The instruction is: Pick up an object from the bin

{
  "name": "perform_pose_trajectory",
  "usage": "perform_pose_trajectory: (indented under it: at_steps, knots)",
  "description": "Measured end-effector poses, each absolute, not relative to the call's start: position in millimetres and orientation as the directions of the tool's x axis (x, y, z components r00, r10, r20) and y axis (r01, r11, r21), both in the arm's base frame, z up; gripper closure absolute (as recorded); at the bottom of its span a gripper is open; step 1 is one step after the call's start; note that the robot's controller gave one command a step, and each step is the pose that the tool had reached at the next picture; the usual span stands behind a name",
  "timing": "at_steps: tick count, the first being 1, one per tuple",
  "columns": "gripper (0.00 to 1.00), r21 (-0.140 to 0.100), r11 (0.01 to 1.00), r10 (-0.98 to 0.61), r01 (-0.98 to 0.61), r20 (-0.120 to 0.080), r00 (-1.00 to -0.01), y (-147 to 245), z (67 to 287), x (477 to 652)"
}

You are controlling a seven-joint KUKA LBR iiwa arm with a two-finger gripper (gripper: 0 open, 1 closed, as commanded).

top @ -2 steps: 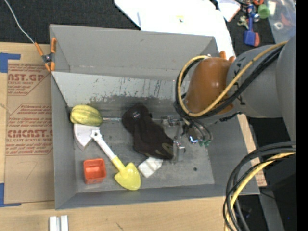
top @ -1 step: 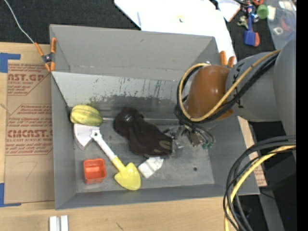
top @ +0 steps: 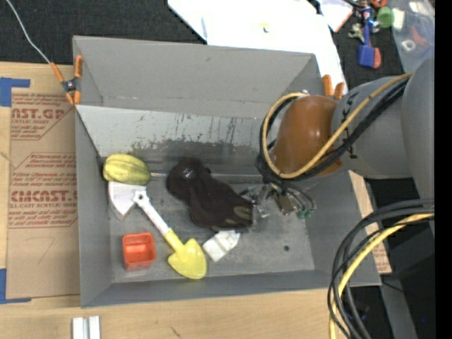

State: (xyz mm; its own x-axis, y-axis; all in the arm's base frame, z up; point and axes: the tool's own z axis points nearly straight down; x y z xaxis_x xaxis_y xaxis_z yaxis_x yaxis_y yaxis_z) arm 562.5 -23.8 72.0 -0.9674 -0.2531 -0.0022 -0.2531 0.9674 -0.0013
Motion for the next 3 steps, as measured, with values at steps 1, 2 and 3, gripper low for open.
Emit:
perform_pose_trajectory:
  at_steps: [1,2,3]
  knots:
    - [1.0,0.0,0.967,-0.256,-0.256,0.003,-0.967,-14,144,550.2]
    - [1.0,-0.003,0.96,-0.28,-0.28,-0.008,-0.96,-11,169,540.6]
    - [1.0,0.001,0.947,-0.321,-0.321,0.003,-0.947,-11,241,531.3]
